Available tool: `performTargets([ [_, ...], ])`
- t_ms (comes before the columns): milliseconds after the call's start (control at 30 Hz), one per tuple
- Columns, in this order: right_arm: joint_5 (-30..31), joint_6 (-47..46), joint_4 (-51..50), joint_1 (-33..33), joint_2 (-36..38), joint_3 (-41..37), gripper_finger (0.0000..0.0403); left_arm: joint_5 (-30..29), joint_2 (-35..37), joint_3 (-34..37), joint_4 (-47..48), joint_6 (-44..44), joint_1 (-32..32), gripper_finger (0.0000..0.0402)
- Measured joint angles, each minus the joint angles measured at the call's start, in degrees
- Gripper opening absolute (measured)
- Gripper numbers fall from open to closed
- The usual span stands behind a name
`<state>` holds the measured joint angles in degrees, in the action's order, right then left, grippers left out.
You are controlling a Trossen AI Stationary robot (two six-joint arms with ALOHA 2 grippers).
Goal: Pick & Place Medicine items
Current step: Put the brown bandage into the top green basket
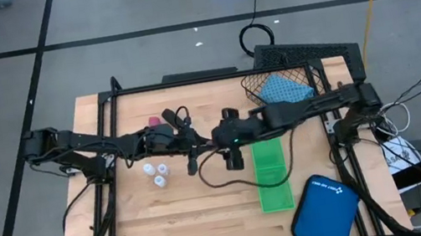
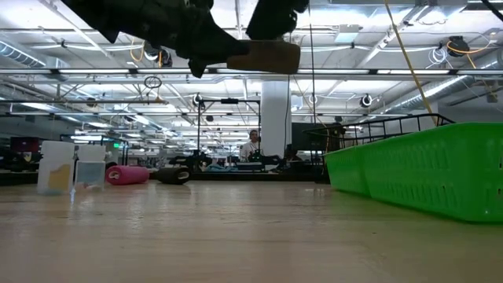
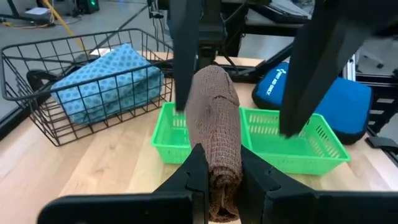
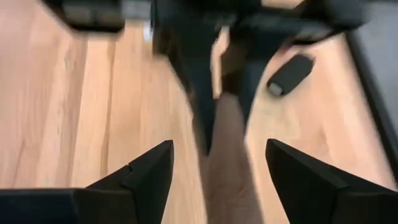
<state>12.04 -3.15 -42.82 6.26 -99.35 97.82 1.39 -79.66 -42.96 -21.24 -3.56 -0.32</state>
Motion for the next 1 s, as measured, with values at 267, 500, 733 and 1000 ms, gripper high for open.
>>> performTargets([
  [267,-0.28,0.94,-5.63,-0.68,-3.36,0.70,0.0215,0.02,0.00,0.00,1.14,-1.40,-0.11,0.0042],
  [500,-0.22,0.94,-7.12,-1.02,-3.35,0.70,0.0141,0.04,0.00,0.00,2.08,-2.33,-0.11,0.0042],
  [733,-0.29,4.86,-7.31,-1.02,-3.37,0.70,0.0057,0.02,0.02,0.00,2.70,-3.53,-0.11,0.0064],
  [1000,0.13,3.11,-14.32,-0.46,-0.88,0.68,0.0051,4.68,6.16,0.09,7.31,-6.20,0.41,0.0187],
])
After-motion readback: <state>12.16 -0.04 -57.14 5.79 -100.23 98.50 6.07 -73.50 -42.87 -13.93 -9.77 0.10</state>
